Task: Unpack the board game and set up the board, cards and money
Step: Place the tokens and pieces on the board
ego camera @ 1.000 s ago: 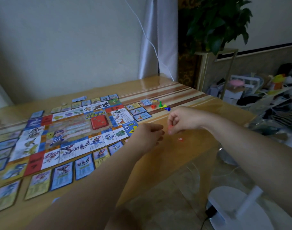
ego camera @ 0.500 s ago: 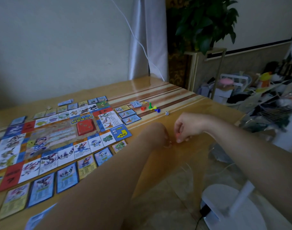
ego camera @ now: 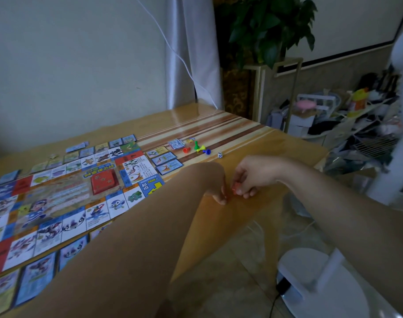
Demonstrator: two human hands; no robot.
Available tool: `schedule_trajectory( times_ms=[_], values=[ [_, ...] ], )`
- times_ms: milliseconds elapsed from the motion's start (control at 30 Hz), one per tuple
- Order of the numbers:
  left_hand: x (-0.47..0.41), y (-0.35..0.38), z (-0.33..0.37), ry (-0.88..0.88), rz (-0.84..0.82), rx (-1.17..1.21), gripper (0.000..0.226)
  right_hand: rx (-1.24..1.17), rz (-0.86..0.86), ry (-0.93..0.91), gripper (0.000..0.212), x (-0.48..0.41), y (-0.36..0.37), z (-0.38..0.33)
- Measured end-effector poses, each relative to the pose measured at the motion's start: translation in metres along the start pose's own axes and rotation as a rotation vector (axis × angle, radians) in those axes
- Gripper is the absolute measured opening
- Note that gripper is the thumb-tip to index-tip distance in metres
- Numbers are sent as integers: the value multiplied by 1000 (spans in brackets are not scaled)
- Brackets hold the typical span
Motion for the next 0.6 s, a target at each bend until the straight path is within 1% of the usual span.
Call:
schedule_trajectory(
  times_ms=[167, 267, 367, 467, 533, 600],
  values=[
    [-4, 1, -3, -23, -15, 41, 38, -3, 2, 5, 15, -1, 1, -1],
    [-2, 2, -4, -21, 2, 66, 36, -28, 0, -1, 10, -1, 3, -1],
    [0, 2, -3, -8, 21, 58, 36, -43, -4, -3, 11, 1, 4, -1],
    [2, 4, -4, 2, 78, 97, 33, -34, -13, -9, 19, 3, 6, -4],
    [8, 7, -6, 10, 123, 153, 29, -30, -20, -17, 18, 4, 10, -7],
    [19, 9, -11, 20, 185, 274, 17, -48, -30, -41, 14, 6, 14, -11]
  ],
)
Point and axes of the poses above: each hand's wrist, its own x-axis away from the middle knuckle, its own y-axis out of the palm, z = x × y, the point moved 3 cm from there along -x, towards the middle knuckle, and after that the axes turned 15 degrees about y, right-handed, at the moved point
